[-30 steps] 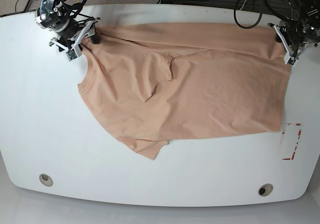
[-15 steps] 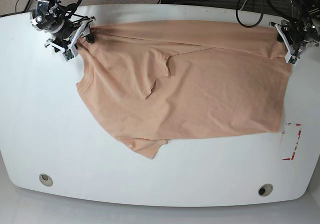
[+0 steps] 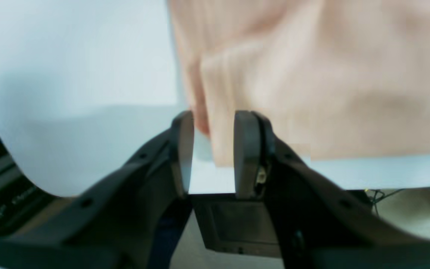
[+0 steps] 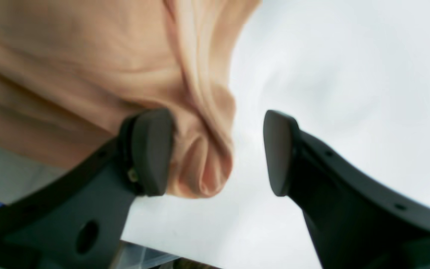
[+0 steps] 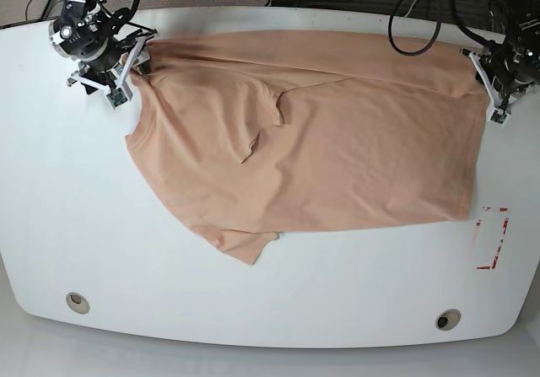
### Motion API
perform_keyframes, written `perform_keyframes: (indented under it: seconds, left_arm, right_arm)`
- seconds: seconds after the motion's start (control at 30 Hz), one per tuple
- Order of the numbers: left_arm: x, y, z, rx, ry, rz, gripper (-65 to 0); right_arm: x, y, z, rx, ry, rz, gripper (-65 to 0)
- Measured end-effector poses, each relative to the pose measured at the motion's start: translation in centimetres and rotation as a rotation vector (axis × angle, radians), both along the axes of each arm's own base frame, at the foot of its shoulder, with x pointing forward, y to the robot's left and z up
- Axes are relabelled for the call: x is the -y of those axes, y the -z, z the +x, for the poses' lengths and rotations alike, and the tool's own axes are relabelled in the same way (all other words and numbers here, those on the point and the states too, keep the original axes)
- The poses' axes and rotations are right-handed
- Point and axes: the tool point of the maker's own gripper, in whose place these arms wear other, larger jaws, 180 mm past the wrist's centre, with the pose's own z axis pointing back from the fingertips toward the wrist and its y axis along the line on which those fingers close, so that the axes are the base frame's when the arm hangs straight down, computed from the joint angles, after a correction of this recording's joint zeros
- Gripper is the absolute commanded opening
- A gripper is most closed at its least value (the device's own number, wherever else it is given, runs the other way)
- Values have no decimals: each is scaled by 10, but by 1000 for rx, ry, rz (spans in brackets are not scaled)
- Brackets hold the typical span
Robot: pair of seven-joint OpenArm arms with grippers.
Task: Layout the t-shirt on the table in an organized manner, then fold the t-shirt properly
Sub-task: 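Move the right gripper to the shirt's shoulder corner and grasp it, then slide both grippers along the shirt's side edges toward the hem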
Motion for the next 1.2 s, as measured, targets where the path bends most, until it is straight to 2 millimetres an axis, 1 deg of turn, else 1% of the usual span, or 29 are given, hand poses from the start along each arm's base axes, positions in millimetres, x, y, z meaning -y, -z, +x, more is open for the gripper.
perform_keyframes:
  seconds: [0.07, 0.2, 0.3, 0.37, 0.47, 0.5, 0.57, 0.6, 0.67, 0.77, 0.8, 0.9, 1.0, 1.07, 1.13, 1.2]
  left_arm:
    - [4, -5, 4, 12, 9, 0, -490]
    - [-2, -15, 2, -2, 3, 51, -490]
    - [-3, -25, 11, 37, 3, 60, -490]
    - [-4, -31, 20, 64, -2, 64, -490]
    - [-3, -45, 42, 131, -2, 60, -490]
    - [-4, -53, 53, 164, -6, 63, -490]
    - [-4, -62, 67, 206, -11, 64, -490]
    - [-3, -71, 78, 241, -17, 63, -490]
    - [2, -85, 102, 320, -26, 35, -490]
    - [20, -101, 139, 433, -20, -48, -490]
    - [24, -105, 148, 456, -14, -69, -490]
    - [36, -112, 178, 507, 6, -132, -490]
    - [47, -113, 203, 526, 2, -199, -490]
    - [51, -114, 216, 533, 4, -231, -490]
    - [52, -114, 224, 533, -8, -258, -490]
    - [52, -112, 231, 537, -15, -278, -490]
  right_arm:
    - [-2, -7, 5, 16, -5, -8, -287]
    - [-1, -17, 18, 43, -7, -25, -287]
    - [0, -24, 32, 73, -5, -30, -287]
    - [0, -32, 45, 108, -3, -31, -287]
    - [1, -46, 70, 170, 4, -30, -287]
    - [0, -50, 82, 196, 11, -17, -287]
    - [-2, -53, 96, 219, 26, 5, -287]
    - [-4, -53, 106, 227, 35, 25, -287]
    - [-6, -53, 124, 240, 49, 61, -287]
    - [-8, -52, 152, 247, 72, 118, -287]
    - [-8, -50, 159, 242, 90, 127, -287]
    - [-10, -46, 186, 229, 105, 186, -287]
    - [-11, -45, 212, 246, 122, 250, -287]
    - [-16, -50, 231, 280, 127, 308, -287]
    - [-20, -50, 245, 294, 128, 350, -287]
    - [-22, -46, 258, 293, 140, 392, -287]
